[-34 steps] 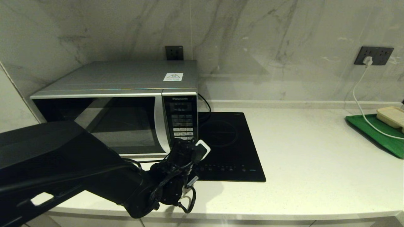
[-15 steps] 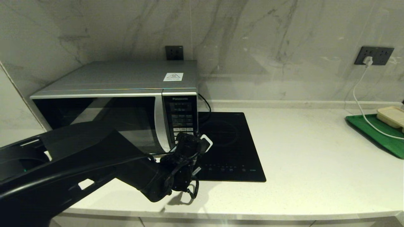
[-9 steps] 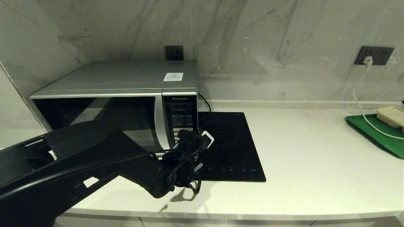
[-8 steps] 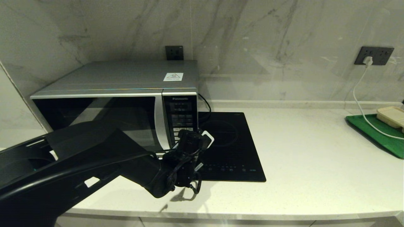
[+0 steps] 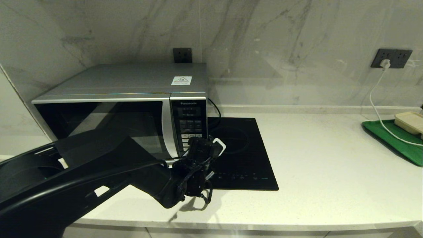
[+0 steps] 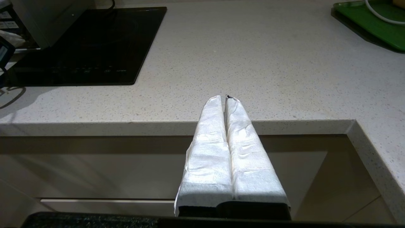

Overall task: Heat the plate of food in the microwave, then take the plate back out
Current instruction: Open the microwave oven

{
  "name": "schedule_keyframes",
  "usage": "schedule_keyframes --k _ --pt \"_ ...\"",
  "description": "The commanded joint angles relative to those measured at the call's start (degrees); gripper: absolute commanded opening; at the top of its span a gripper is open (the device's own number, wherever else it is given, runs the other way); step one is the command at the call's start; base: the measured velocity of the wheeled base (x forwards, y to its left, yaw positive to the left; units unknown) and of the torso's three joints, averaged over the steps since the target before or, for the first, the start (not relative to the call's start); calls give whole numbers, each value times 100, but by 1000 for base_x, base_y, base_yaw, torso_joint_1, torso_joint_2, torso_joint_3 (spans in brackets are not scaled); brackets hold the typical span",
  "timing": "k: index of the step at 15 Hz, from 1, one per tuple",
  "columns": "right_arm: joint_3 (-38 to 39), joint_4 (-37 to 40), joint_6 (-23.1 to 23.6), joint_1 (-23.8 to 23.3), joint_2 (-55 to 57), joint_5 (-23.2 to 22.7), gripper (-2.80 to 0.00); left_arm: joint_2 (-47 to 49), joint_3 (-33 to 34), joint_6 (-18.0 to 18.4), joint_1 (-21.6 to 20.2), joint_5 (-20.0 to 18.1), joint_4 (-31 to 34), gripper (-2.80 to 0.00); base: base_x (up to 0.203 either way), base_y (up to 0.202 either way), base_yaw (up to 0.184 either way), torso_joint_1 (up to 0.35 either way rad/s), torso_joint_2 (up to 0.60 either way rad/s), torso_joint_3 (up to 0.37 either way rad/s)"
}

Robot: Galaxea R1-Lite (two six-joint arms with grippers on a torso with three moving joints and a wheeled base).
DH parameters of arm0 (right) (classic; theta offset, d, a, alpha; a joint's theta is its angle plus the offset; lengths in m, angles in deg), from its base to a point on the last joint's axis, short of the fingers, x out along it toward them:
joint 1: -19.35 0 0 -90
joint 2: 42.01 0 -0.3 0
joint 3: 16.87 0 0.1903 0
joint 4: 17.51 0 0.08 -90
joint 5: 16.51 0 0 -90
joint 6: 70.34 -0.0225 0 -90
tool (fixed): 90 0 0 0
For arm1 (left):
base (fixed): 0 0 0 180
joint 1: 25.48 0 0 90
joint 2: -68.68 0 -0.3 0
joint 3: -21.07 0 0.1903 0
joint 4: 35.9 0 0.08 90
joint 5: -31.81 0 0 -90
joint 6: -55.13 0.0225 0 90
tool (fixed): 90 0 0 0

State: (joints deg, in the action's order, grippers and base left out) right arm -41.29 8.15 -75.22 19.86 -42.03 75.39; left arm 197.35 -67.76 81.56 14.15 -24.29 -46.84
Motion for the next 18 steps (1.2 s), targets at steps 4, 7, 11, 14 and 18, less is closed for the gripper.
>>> schedule_keyframes --k 4,7,11,14,18 --pt "-1 -1 -5 2 2 3 -280 -109 137 21 -85 20 -15 -280 0 0 0 0 0 0" --pt "-1 -1 -5 2 2 3 -280 -646 697 -27 106 -13 23 -280 0 0 0 0 0 0" --pt "-1 -1 -5 2 2 3 -280 -1727 1690 -156 515 -53 266 -280 0 0 0 0 0 0" --pt "-1 -1 -5 2 2 3 -280 -2807 2027 -677 874 -65 1071 -280 0 0 0 0 0 0" --pt "-1 -1 -5 2 2 3 -280 -4447 2000 -1975 1352 -503 2986 -280 0 0 0 0 0 0"
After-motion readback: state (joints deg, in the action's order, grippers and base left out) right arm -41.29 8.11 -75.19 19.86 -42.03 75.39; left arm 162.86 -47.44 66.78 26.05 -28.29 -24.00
